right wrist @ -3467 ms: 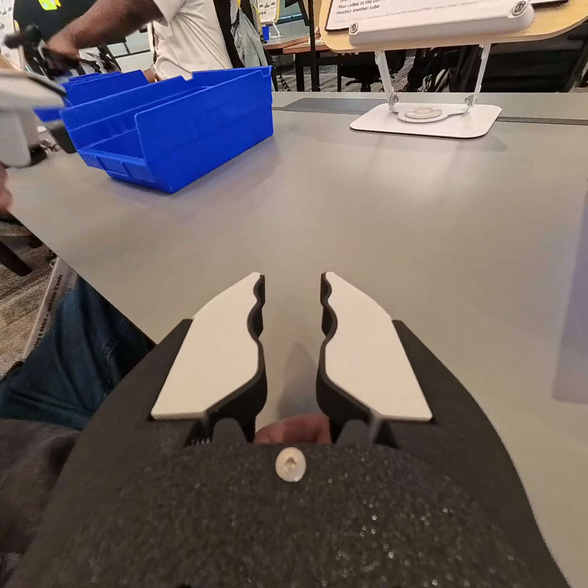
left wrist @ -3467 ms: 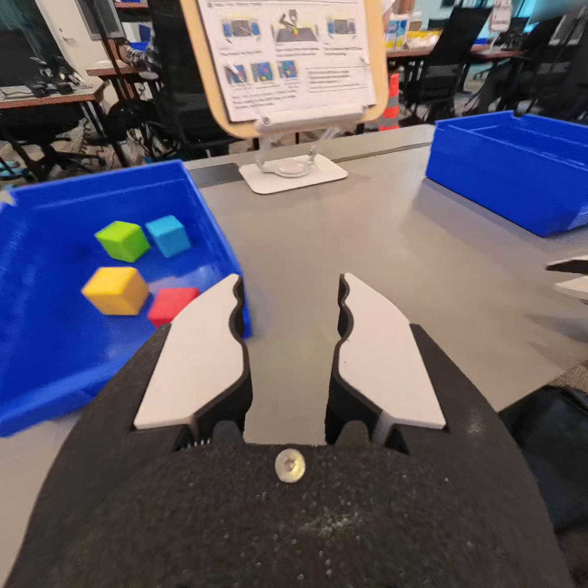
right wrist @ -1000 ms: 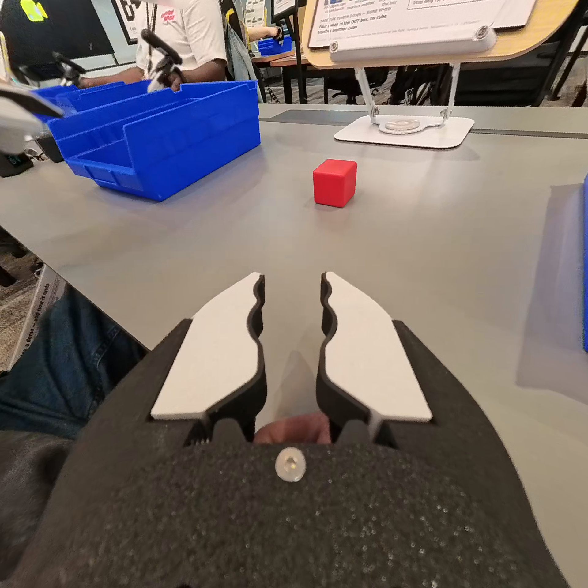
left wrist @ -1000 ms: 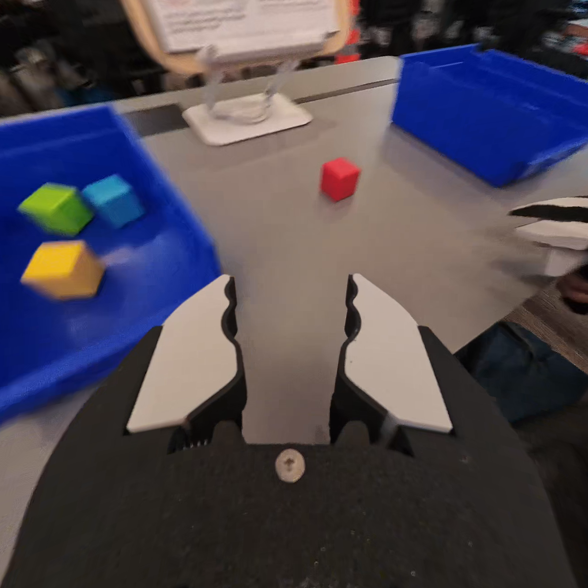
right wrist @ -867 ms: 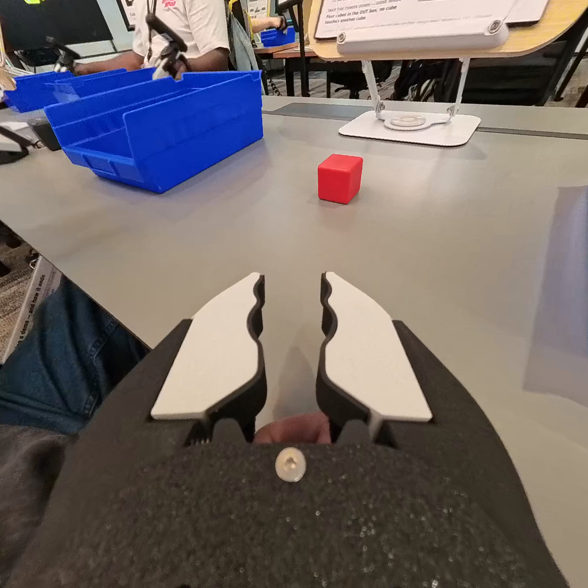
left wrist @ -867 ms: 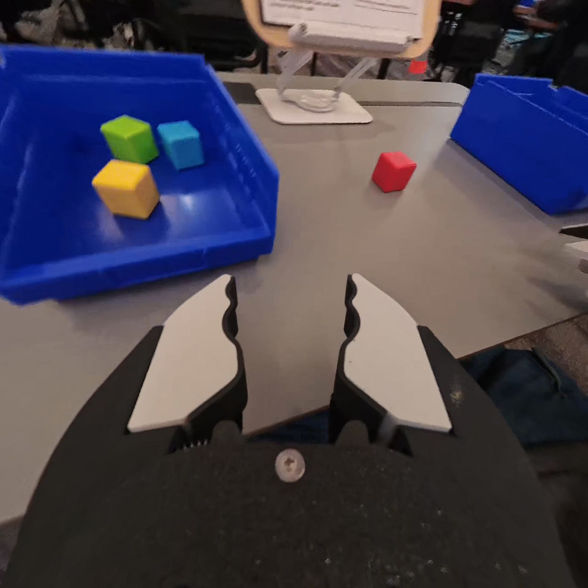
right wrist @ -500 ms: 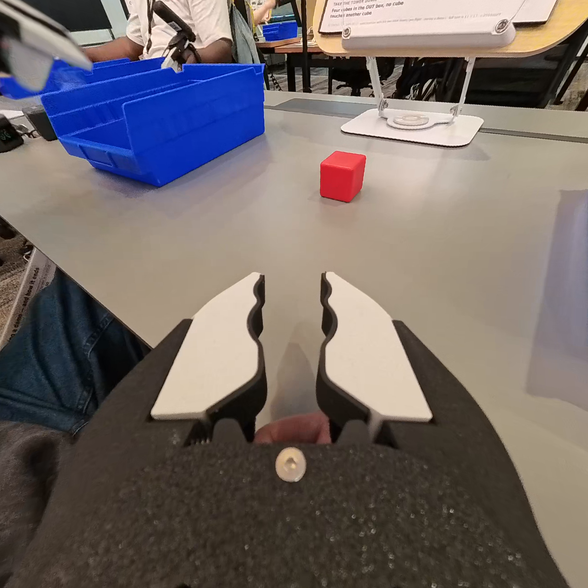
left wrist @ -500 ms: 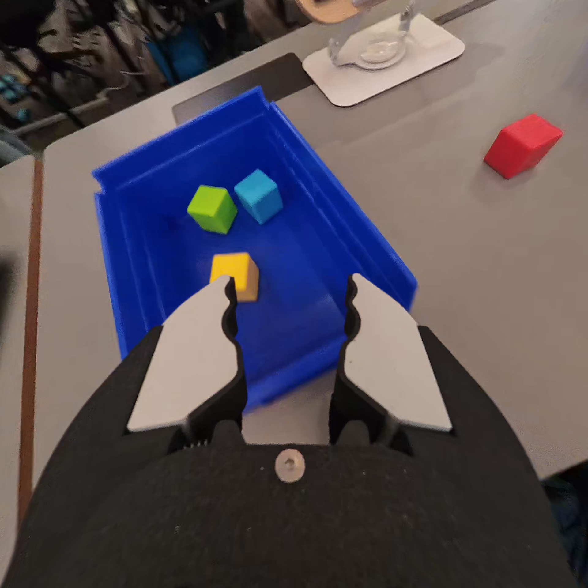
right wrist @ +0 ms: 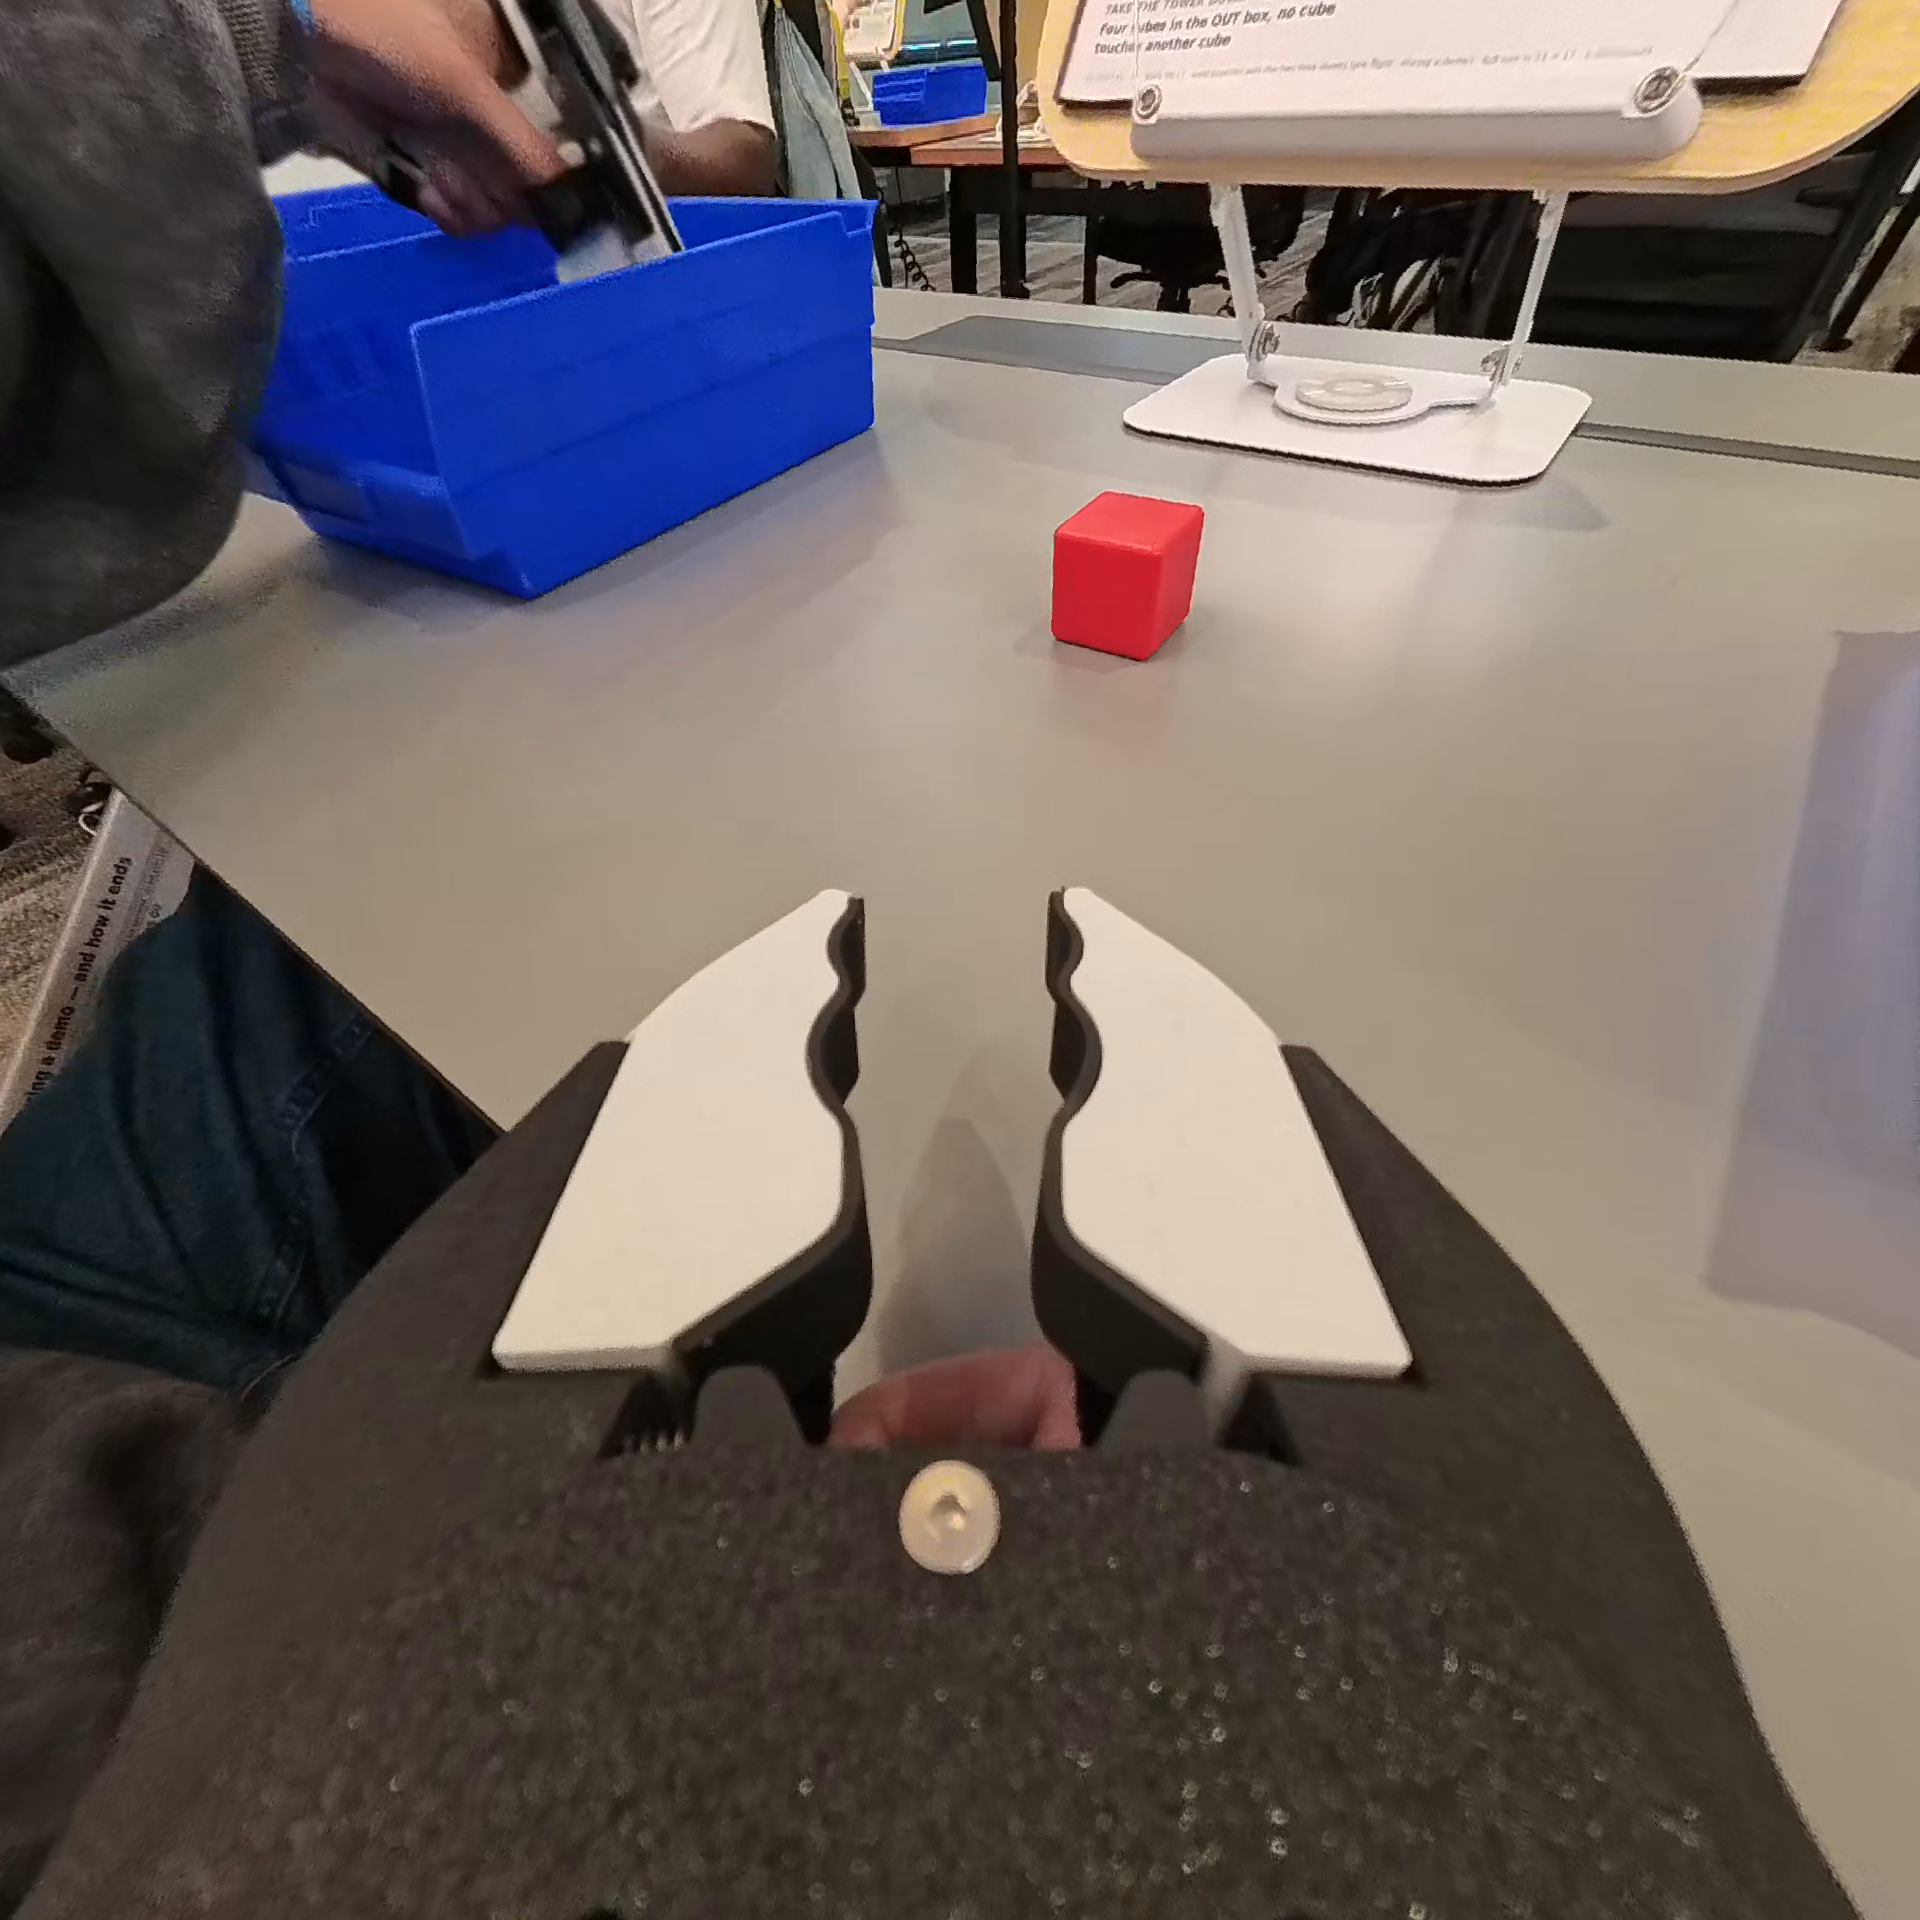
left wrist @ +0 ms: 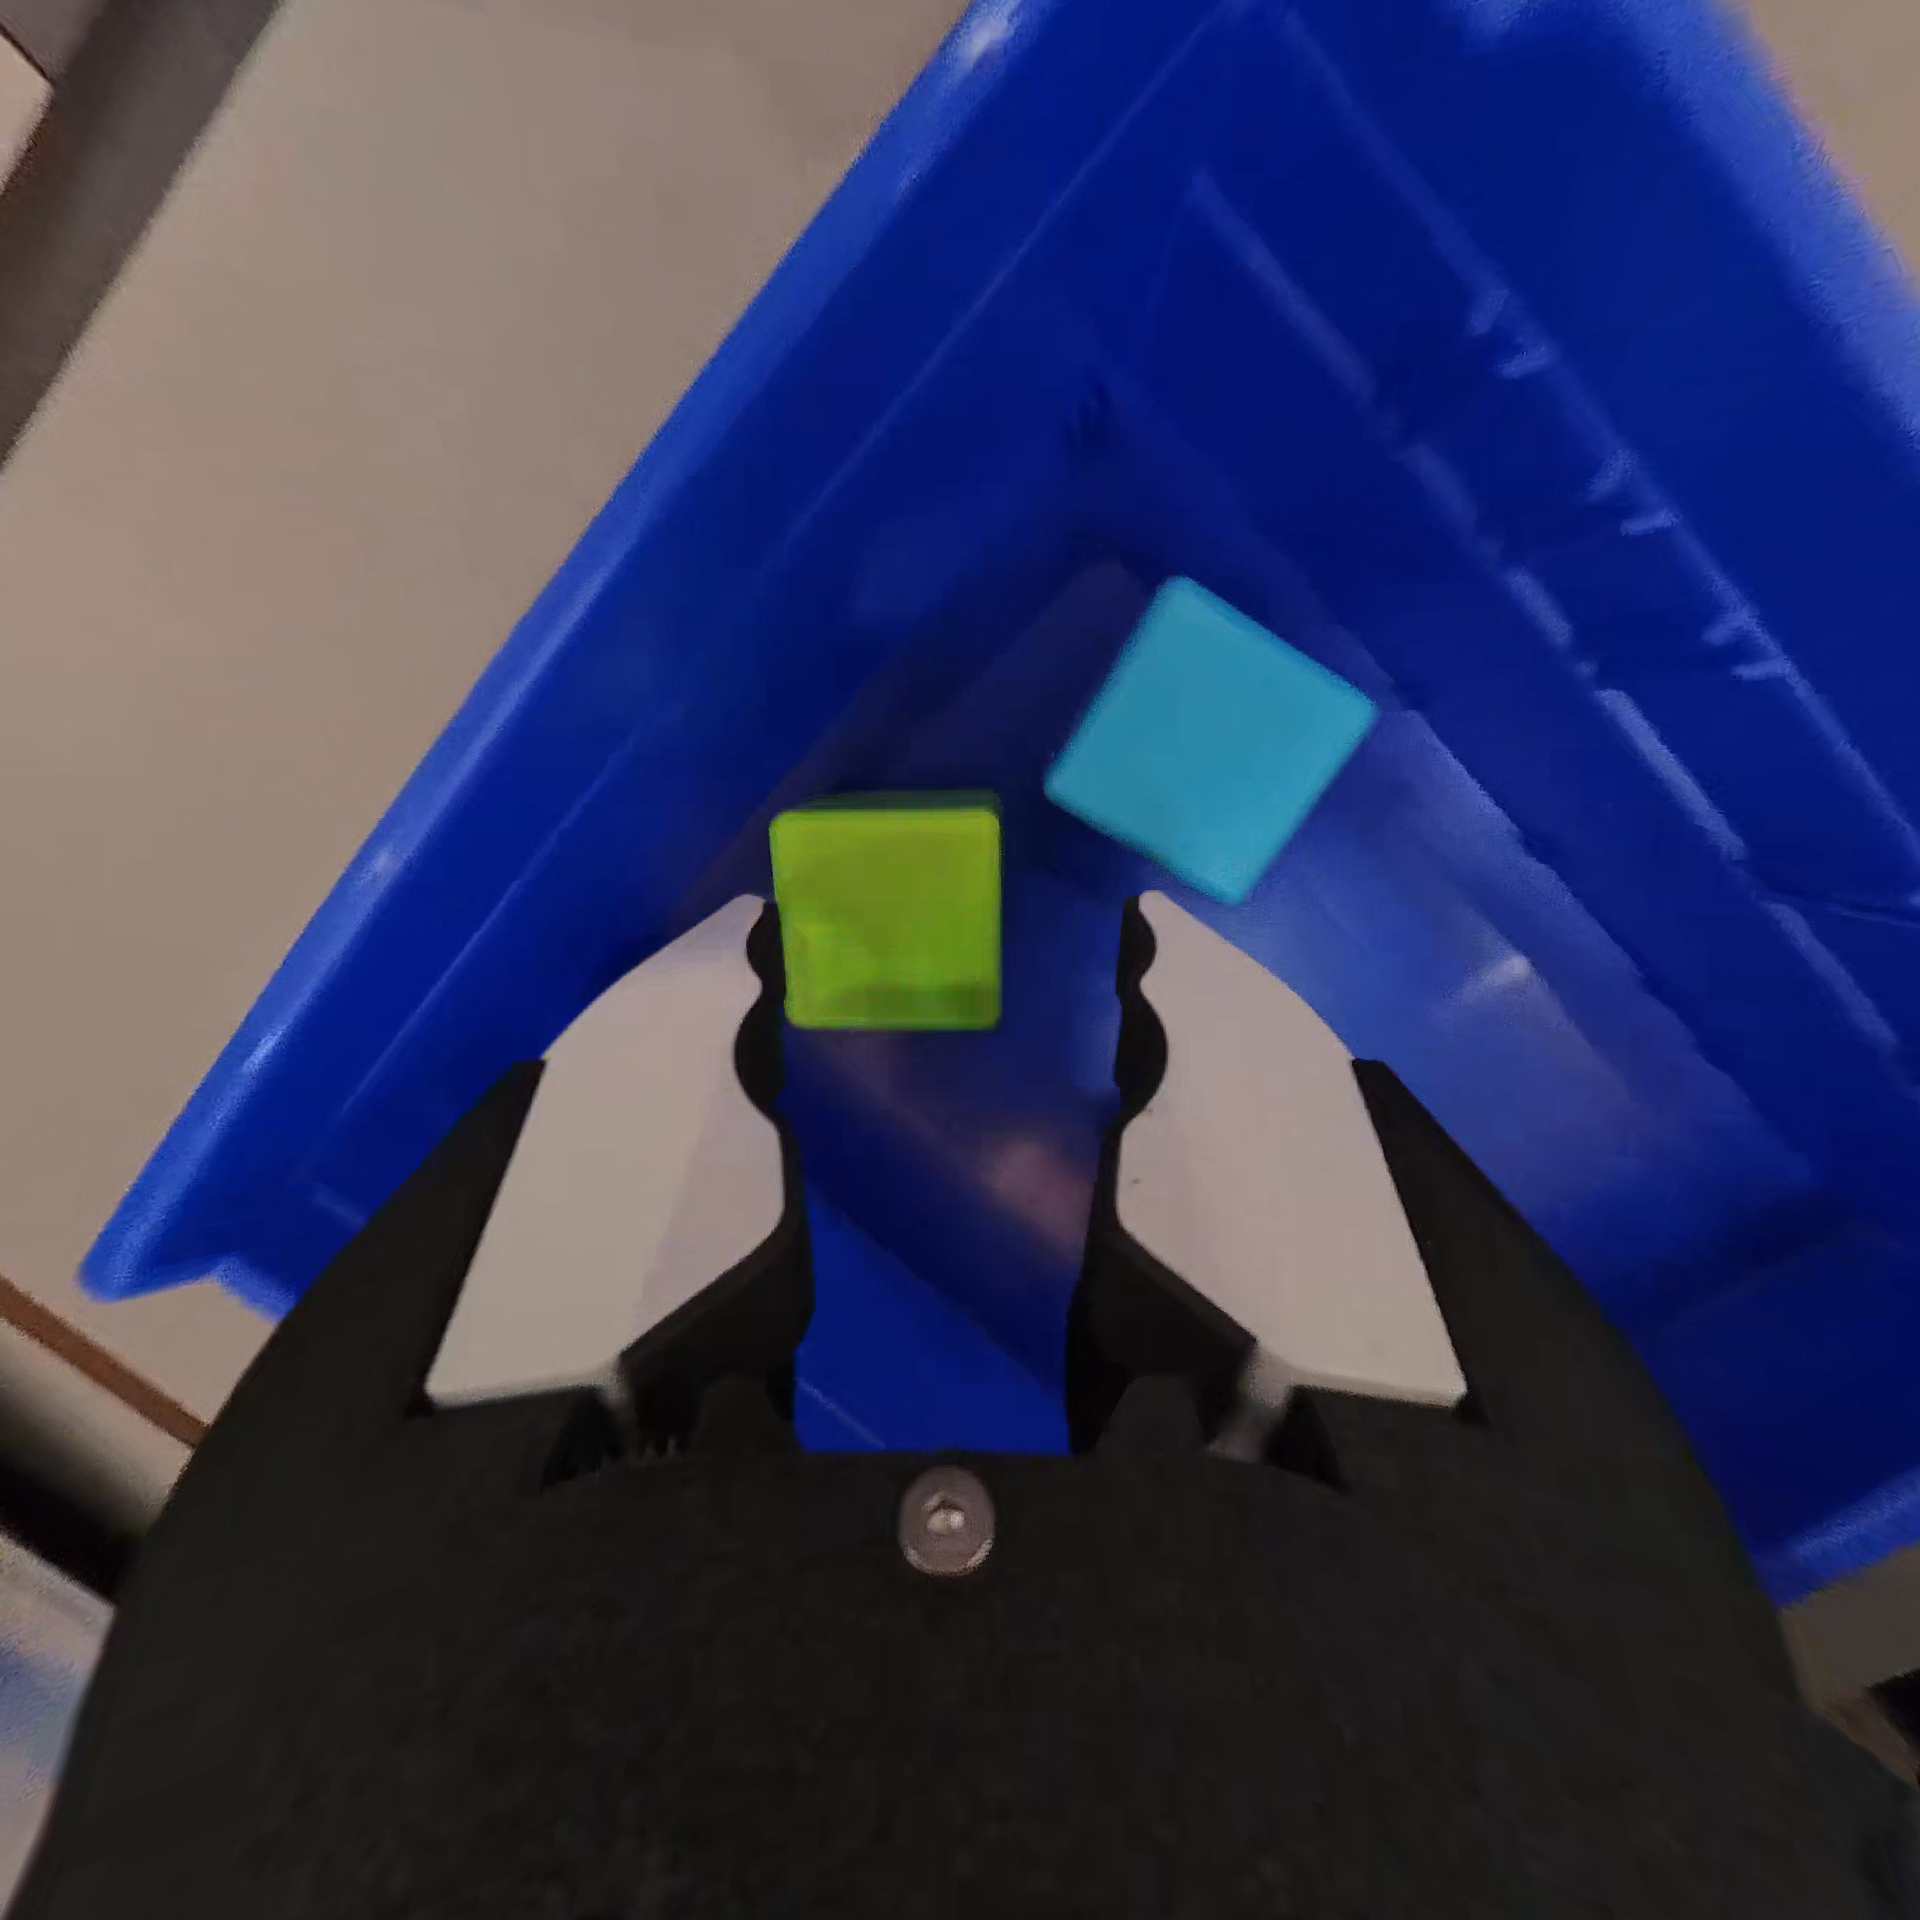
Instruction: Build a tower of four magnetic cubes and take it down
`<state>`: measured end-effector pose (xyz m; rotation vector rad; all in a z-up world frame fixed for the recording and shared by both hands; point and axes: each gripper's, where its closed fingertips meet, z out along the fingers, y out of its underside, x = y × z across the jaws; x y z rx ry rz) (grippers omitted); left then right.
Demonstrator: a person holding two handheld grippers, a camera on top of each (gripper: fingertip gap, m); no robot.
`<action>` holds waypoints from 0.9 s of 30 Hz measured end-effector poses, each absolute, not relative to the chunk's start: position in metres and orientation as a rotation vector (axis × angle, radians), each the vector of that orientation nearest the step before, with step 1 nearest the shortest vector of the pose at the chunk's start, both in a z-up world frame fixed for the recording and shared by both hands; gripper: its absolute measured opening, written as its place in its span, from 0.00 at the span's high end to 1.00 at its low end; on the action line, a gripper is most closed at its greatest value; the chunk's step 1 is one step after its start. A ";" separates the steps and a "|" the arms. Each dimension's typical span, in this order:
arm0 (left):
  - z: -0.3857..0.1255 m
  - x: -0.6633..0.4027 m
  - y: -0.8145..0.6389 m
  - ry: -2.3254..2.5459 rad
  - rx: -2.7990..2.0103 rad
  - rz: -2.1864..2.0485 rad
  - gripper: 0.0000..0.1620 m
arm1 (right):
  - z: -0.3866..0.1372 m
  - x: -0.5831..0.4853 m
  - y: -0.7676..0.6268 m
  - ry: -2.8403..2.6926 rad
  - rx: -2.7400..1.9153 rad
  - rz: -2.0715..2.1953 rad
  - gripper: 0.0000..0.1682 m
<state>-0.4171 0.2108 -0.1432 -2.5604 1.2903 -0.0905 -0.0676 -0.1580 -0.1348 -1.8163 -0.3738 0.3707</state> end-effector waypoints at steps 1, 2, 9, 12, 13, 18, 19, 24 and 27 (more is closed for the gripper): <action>-0.151 -0.419 0.214 1.286 -2.579 -0.089 0.62 | -0.136 -0.068 -0.158 -0.379 -1.819 0.366 0.80; -0.158 -0.421 0.216 1.283 -2.599 -0.082 0.62 | -0.136 -0.068 -0.158 -0.384 -1.821 0.362 0.80; -0.170 -0.430 0.209 1.374 -2.648 0.047 0.69 | -0.139 -0.070 -0.158 -0.395 -1.831 0.362 0.80; -0.133 -0.429 0.207 1.389 -2.561 0.147 0.69 | -0.140 -0.070 -0.158 -0.398 -1.832 0.361 0.80; -0.114 -0.422 0.205 1.388 -2.512 0.138 0.69 | -0.139 -0.070 -0.158 -0.398 -1.831 0.360 0.80; -0.017 -0.371 0.184 1.471 -2.266 0.210 0.69 | -0.139 -0.071 -0.157 -0.400 -1.831 0.360 0.80; -0.003 -0.358 0.178 1.500 -2.231 0.232 0.69 | -0.139 -0.071 -0.157 -0.400 -1.831 0.358 0.80; 0.030 -0.250 0.128 1.789 -1.959 -0.017 0.70 | -0.139 -0.070 -0.157 -0.399 -1.829 0.353 0.81; 0.010 -0.199 0.105 1.964 -1.865 -0.097 0.70 | -0.138 -0.070 -0.158 -0.402 -1.826 0.352 0.81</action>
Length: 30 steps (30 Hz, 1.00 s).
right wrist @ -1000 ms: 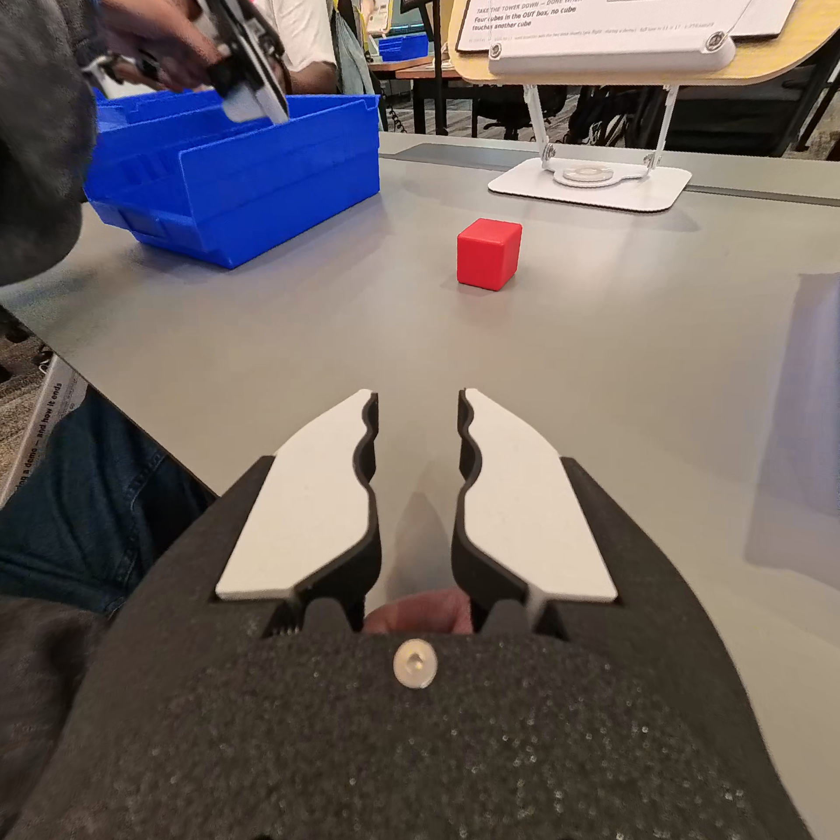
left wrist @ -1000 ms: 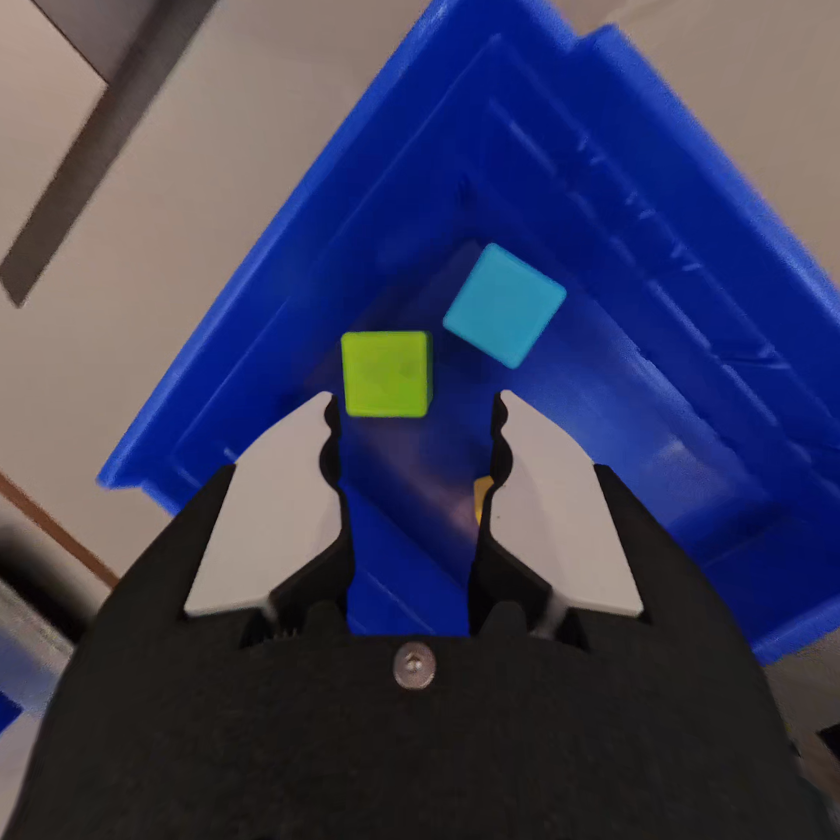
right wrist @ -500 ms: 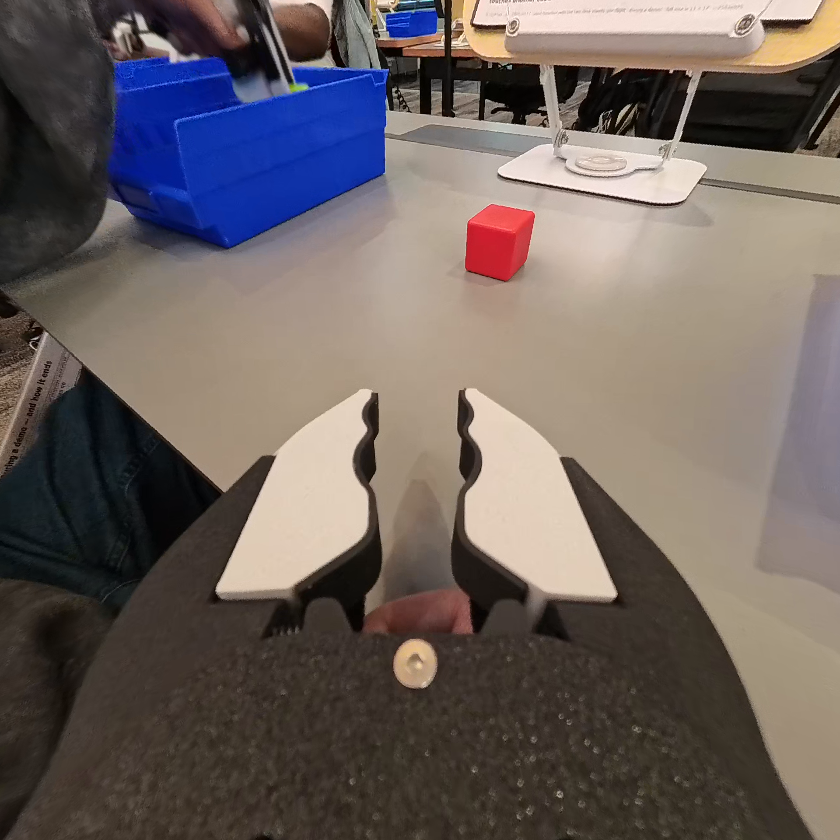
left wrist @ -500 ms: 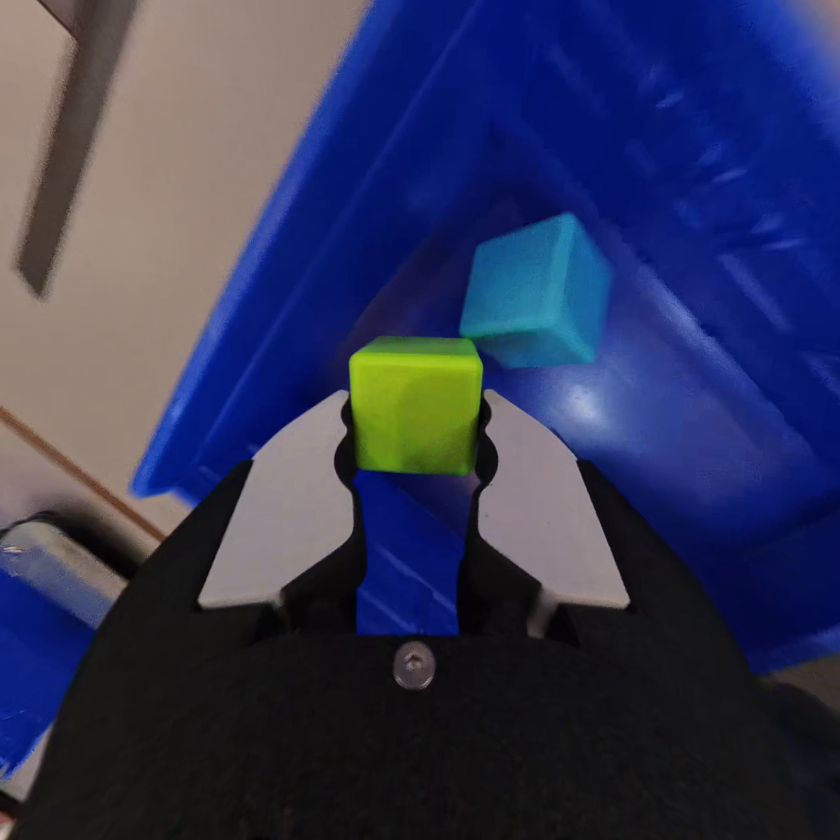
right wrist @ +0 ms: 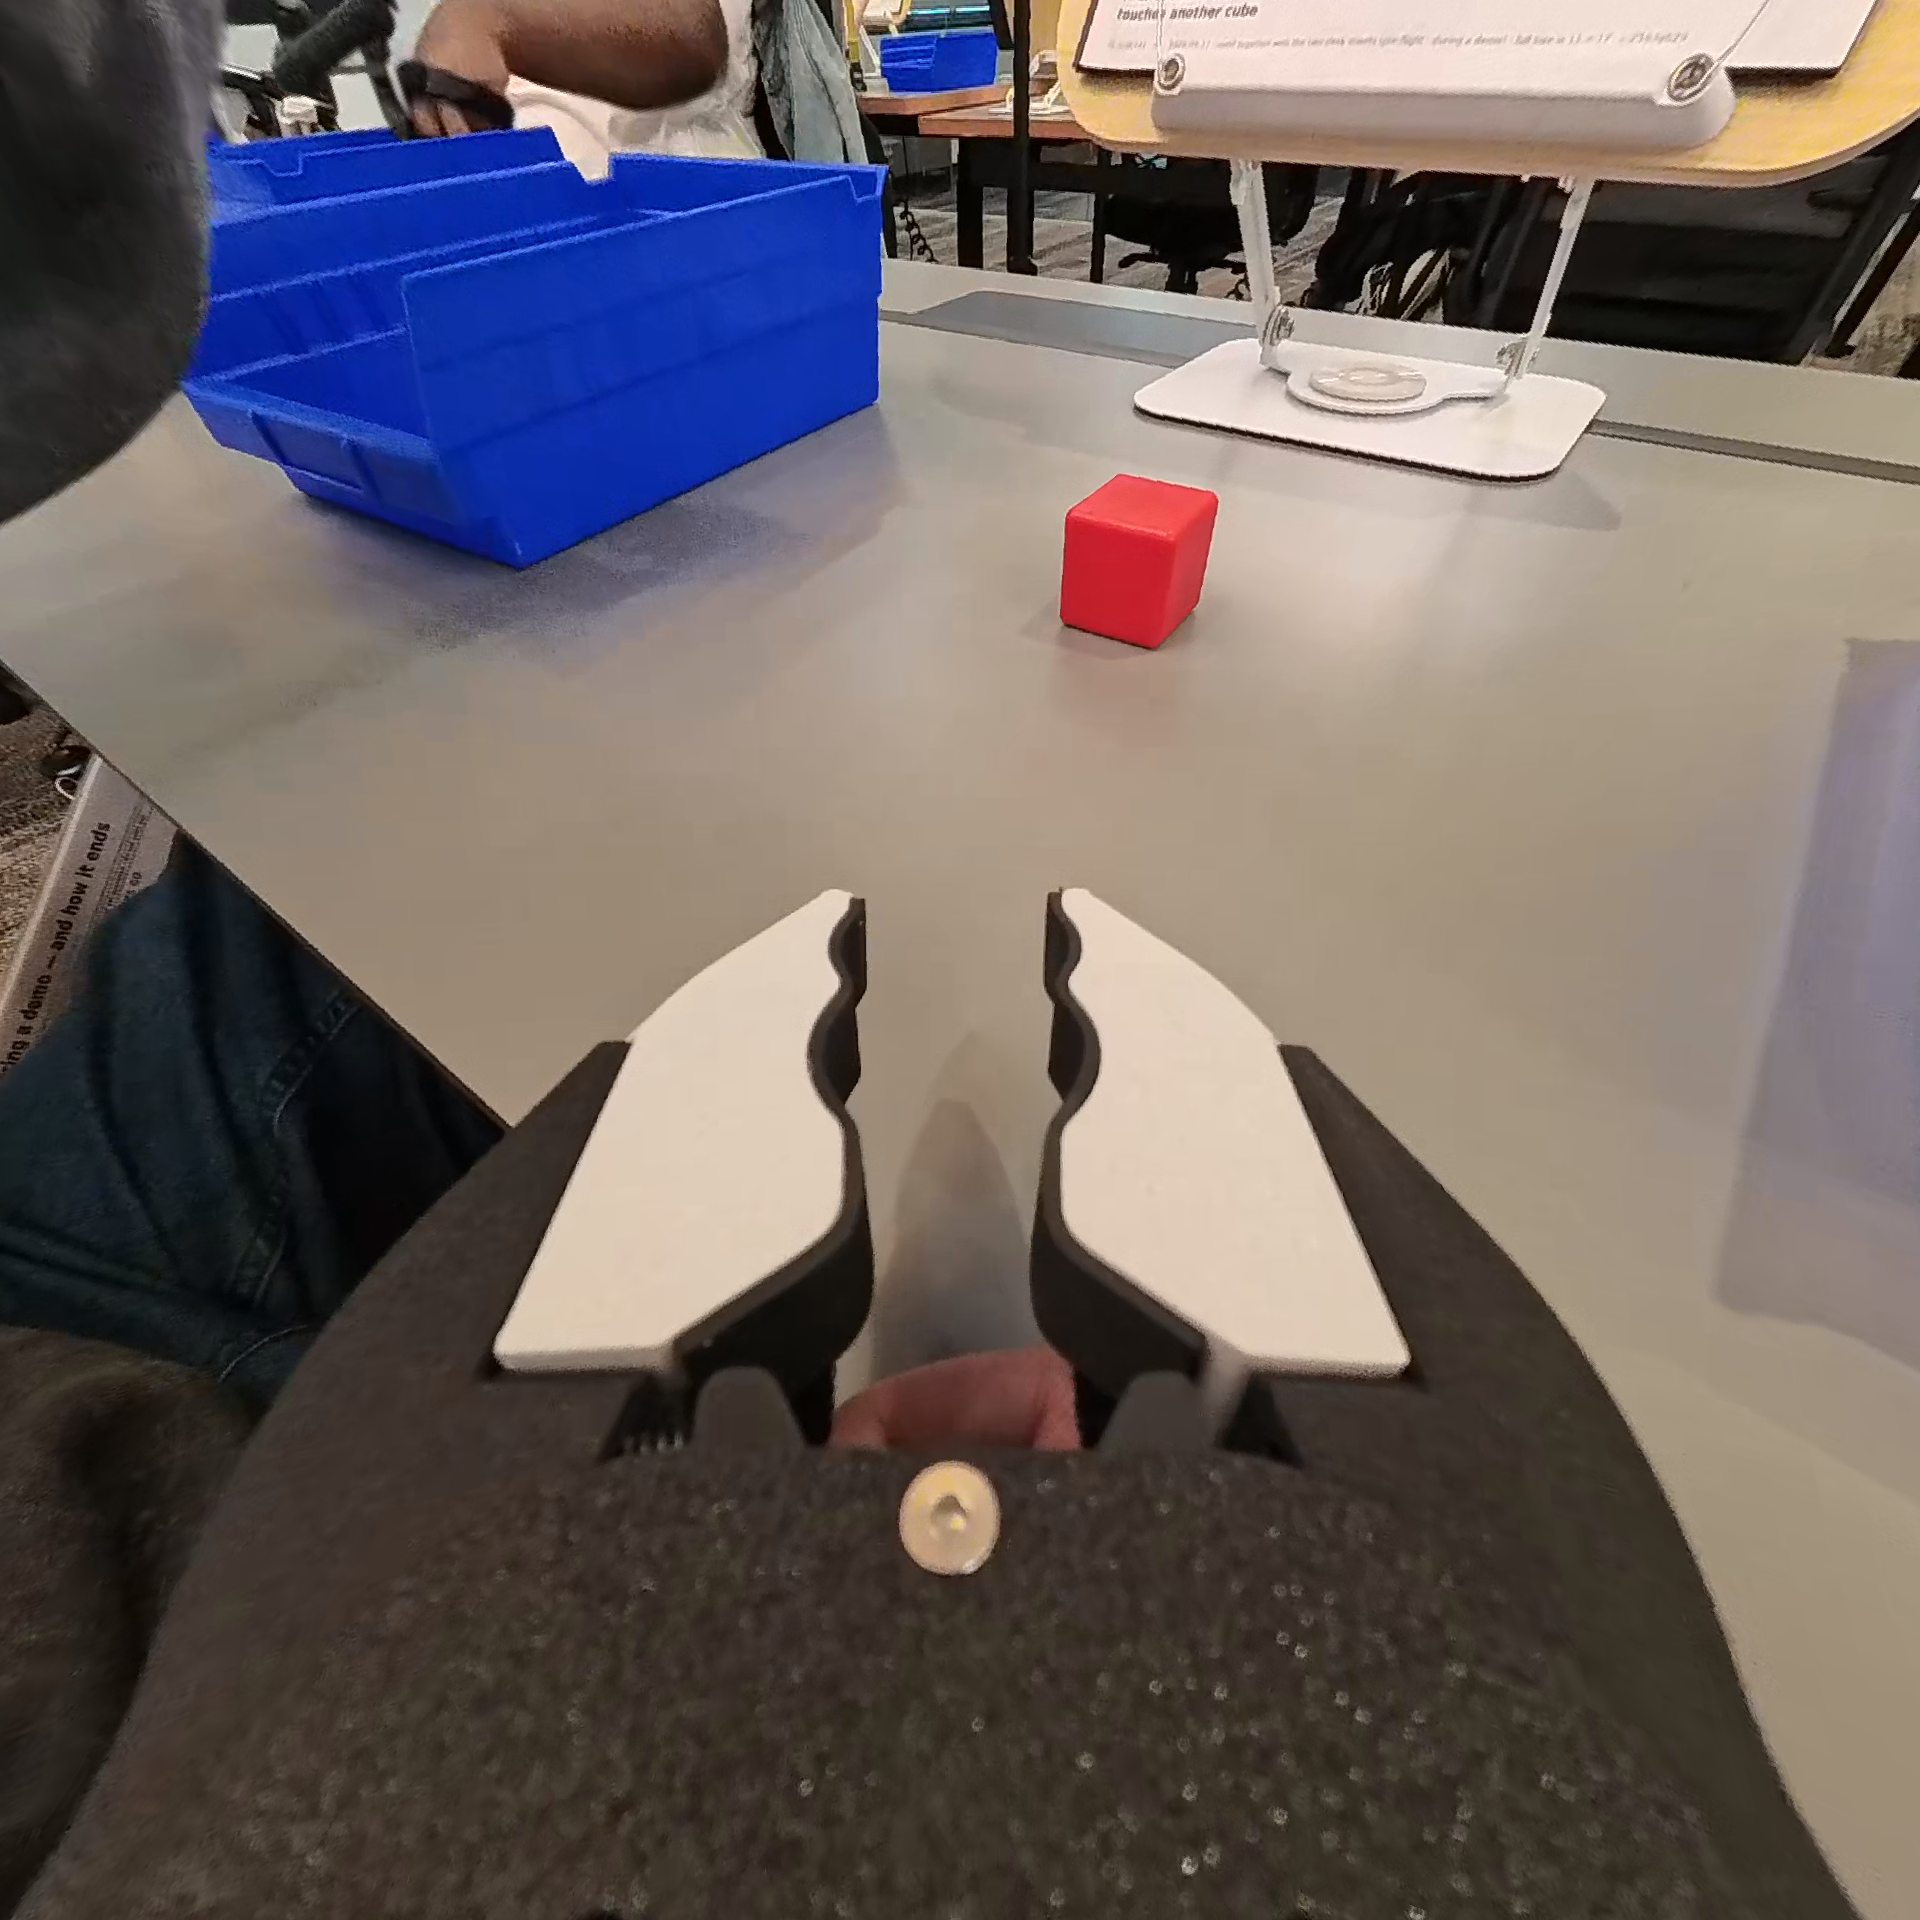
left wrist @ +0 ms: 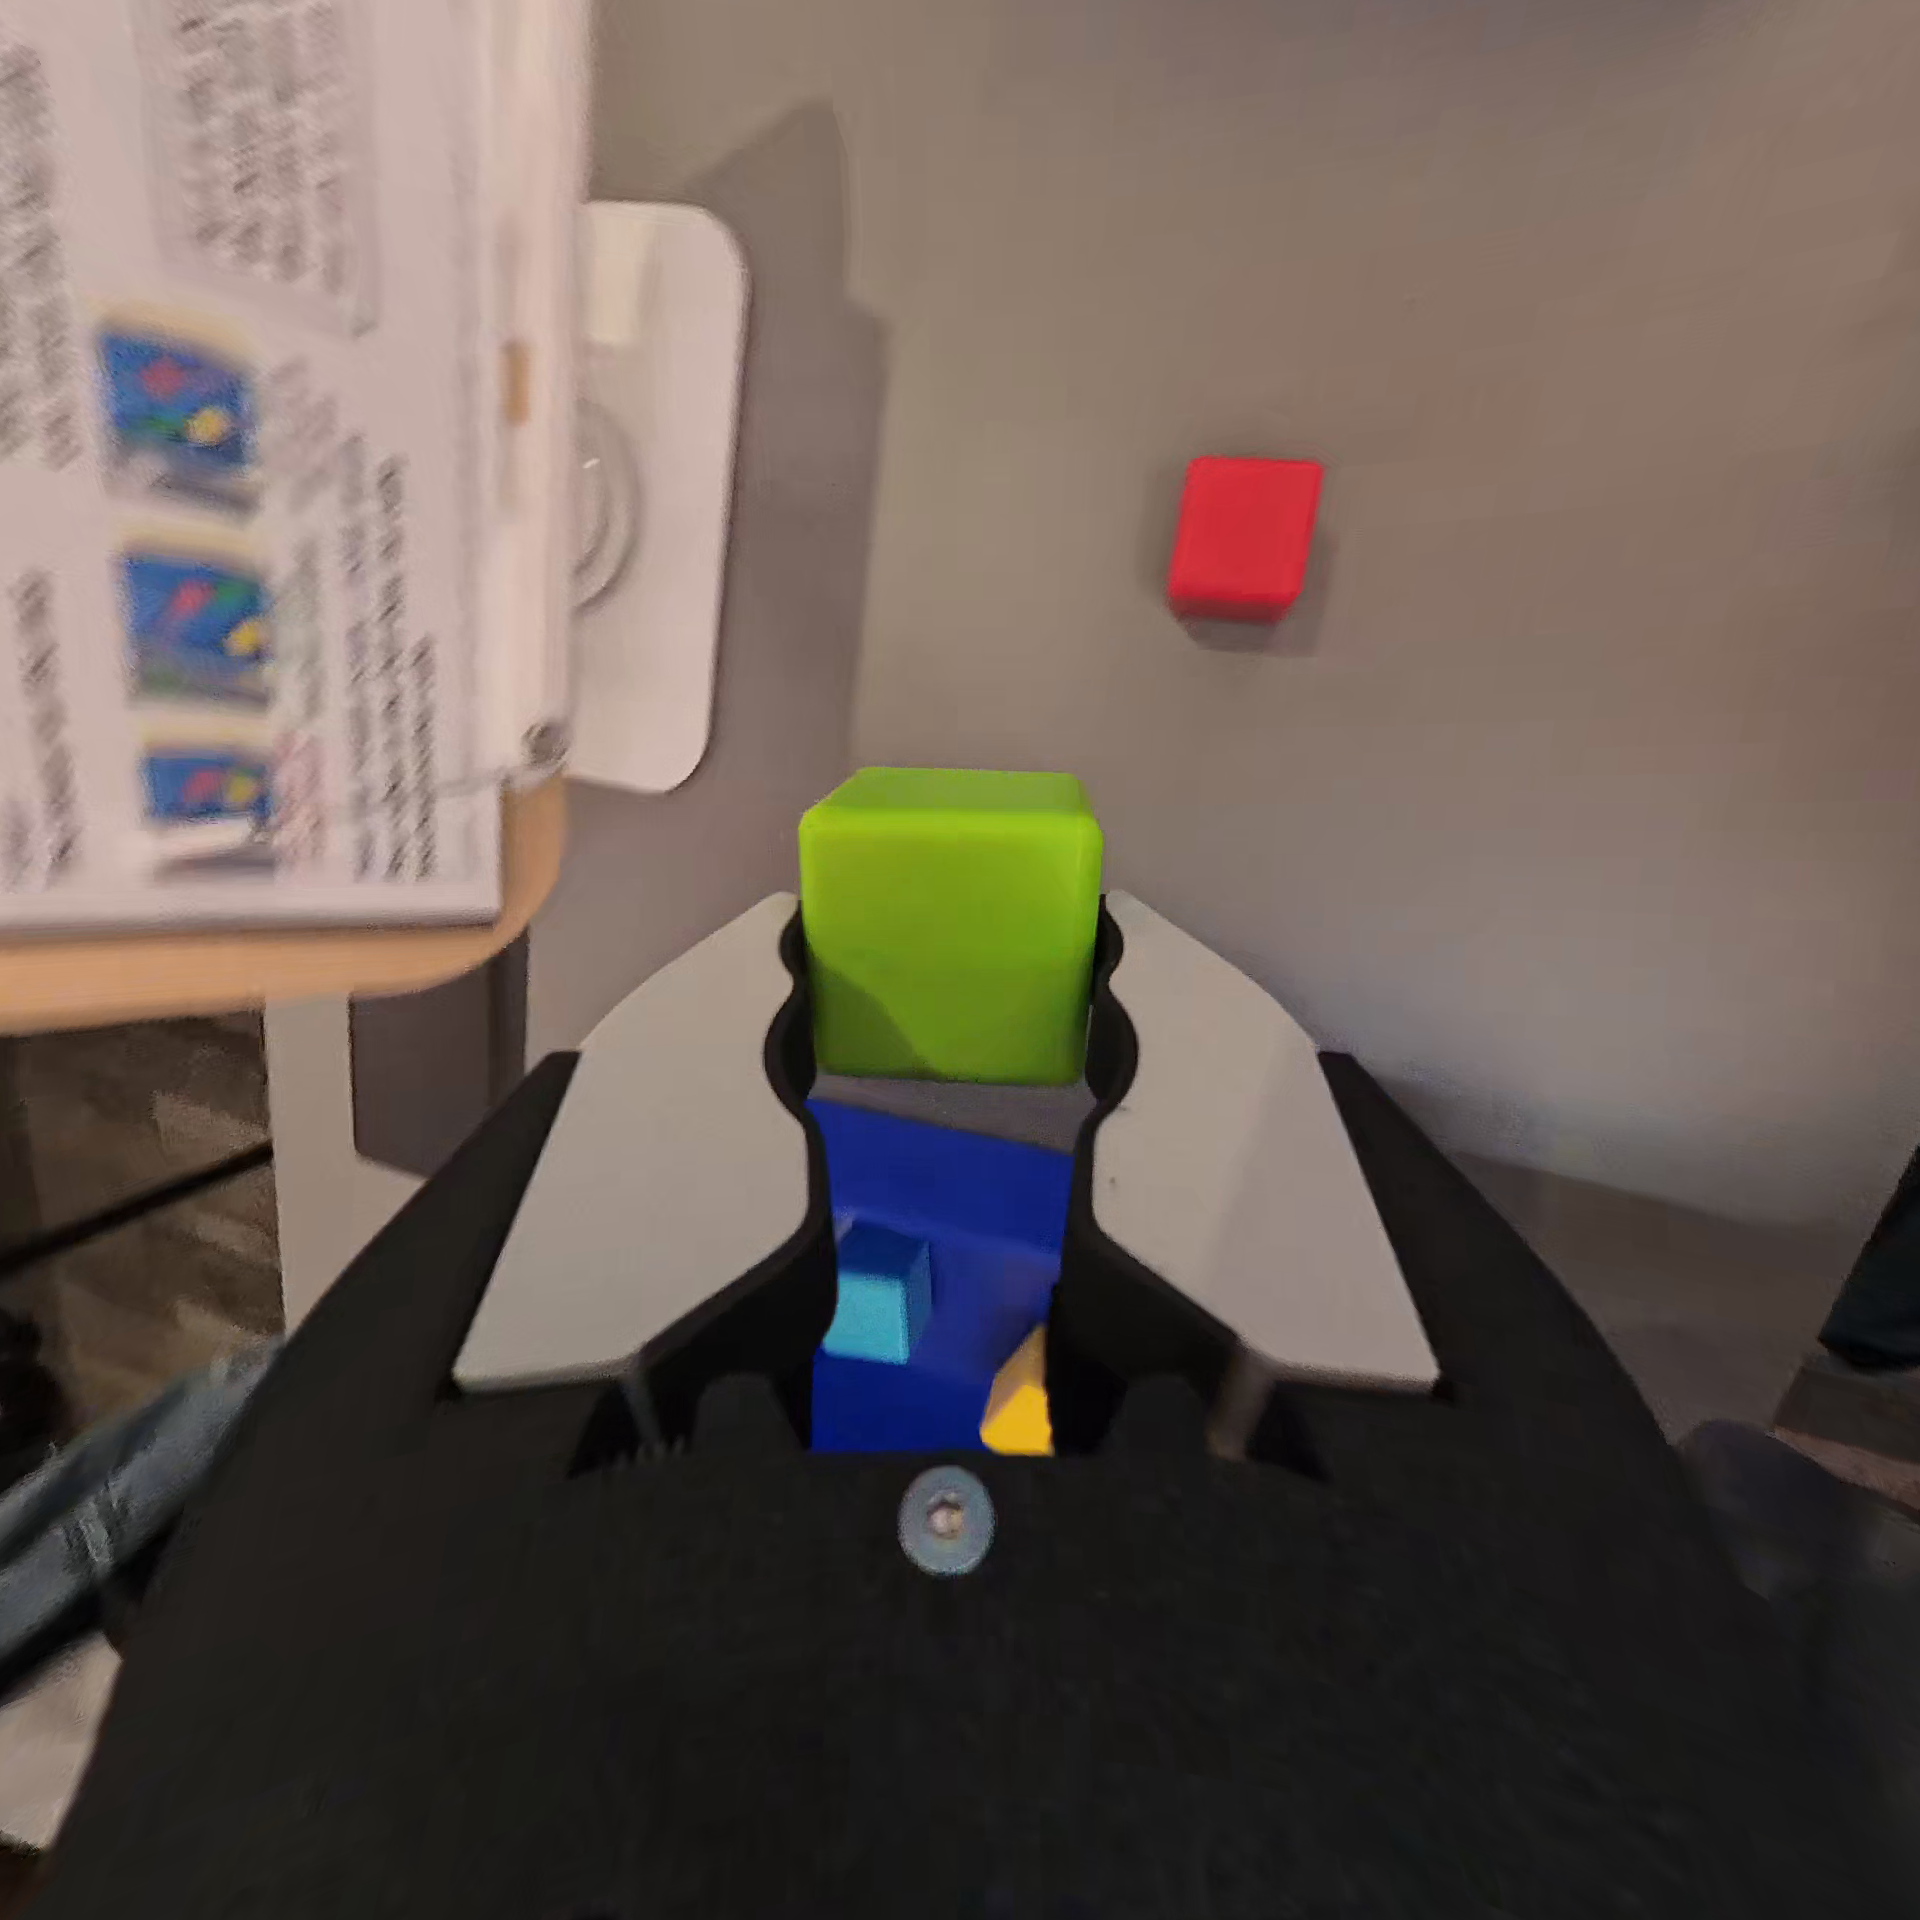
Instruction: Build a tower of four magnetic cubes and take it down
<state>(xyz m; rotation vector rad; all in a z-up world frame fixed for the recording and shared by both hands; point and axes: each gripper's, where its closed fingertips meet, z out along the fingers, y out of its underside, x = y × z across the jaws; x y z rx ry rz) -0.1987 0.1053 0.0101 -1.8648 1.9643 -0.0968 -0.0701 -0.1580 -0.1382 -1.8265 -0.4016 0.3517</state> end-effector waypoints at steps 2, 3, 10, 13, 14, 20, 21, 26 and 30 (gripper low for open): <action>-0.019 -0.172 0.099 2.061 -1.847 -0.110 0.70 | -0.138 -0.070 -0.158 -0.402 -1.826 0.351 0.81; -0.038 -0.162 0.094 2.111 -1.866 -0.132 0.70 | -0.138 -0.070 -0.158 -0.403 -1.825 0.350 0.81; -0.120 -0.114 0.070 2.233 -1.933 -0.231 0.70 | -0.137 -0.067 -0.158 -0.397 -1.823 0.347 0.81; -0.126 -0.100 0.059 2.240 -1.910 -0.288 0.70 | -0.137 -0.068 -0.158 -0.398 -1.824 0.351 0.81; -0.128 -0.099 0.058 2.241 -1.911 -0.270 0.70 | -0.138 -0.068 -0.159 -0.400 -1.824 0.352 0.81; -0.144 -0.099 0.053 2.271 -1.916 -0.154 0.70 | -0.138 -0.069 -0.159 -0.406 -1.825 0.354 0.81; -0.144 -0.099 0.052 2.266 -1.920 -0.161 0.70 | -0.138 -0.069 -0.159 -0.405 -1.825 0.354 0.81; -0.133 -0.110 0.058 2.170 -1.948 -0.106 0.60 | -0.137 -0.069 -0.159 -0.403 -1.825 0.355 0.81; -0.069 -0.122 0.045 1.816 -1.863 -0.300 0.60 | -0.136 -0.067 -0.159 -0.395 -1.817 0.359 0.81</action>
